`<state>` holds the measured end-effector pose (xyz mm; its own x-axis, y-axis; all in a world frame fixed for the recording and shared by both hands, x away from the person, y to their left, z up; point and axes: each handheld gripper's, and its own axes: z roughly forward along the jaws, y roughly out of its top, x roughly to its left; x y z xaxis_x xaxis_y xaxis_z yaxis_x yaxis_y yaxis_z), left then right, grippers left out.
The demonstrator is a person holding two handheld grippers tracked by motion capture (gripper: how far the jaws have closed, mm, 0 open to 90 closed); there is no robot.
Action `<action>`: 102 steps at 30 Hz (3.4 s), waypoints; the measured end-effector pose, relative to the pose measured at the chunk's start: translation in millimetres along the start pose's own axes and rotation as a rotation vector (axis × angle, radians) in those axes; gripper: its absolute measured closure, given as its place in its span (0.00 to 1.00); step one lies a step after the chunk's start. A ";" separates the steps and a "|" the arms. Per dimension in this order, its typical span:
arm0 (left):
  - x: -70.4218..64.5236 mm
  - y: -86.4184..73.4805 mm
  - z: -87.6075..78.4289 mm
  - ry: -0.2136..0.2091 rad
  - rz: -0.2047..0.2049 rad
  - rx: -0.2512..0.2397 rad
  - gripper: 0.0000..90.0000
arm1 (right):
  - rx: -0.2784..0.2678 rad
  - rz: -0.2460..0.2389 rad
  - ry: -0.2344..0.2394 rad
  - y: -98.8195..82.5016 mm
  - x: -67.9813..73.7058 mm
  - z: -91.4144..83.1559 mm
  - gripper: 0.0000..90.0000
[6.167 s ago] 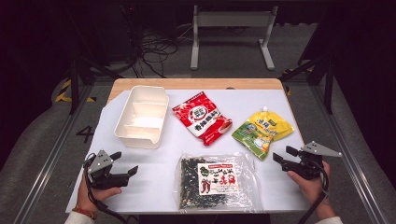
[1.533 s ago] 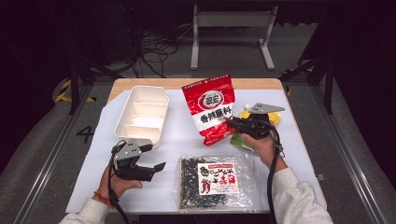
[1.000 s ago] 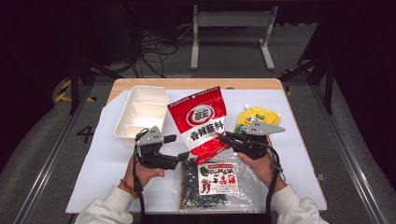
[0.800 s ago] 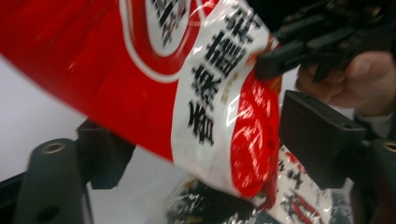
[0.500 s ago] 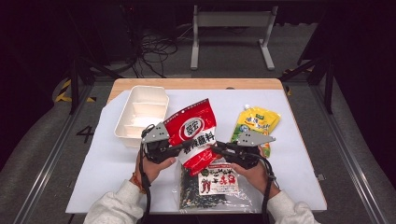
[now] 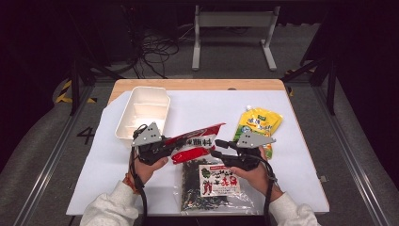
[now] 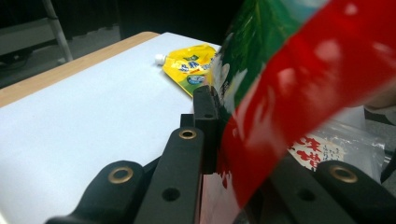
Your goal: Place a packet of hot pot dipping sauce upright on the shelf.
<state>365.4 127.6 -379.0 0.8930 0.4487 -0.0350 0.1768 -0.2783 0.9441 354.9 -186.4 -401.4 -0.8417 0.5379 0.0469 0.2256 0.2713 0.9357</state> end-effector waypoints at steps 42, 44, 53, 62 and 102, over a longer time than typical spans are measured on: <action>108.7 64.6 -70.1 0.263 0.066 0.020 1.00 | 0.156 0.176 -0.401 -84.2 -17.8 -154.7 0.36; 116.4 65.8 -68.2 0.266 0.061 0.019 1.00 | 0.142 0.215 -0.399 -88.7 -17.5 -157.3 0.36; 148.0 74.5 -52.8 0.295 0.080 0.064 1.00 | 0.135 0.264 -0.419 -98.1 -15.0 -164.1 0.35; 177.3 57.6 -36.5 0.328 0.057 0.112 1.00 | 0.151 0.273 -0.422 -102.3 -11.8 -162.1 0.35; 229.0 -3.3 -6.2 0.422 -0.130 0.348 0.99 | 0.191 0.275 -0.333 -99.9 -6.5 -140.2 0.32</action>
<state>566.8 236.6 -388.0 0.6242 0.7791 0.0586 0.4642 -0.4301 0.7743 269.1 -329.0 -446.2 -0.5419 0.8287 0.1399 0.5305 0.2083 0.8217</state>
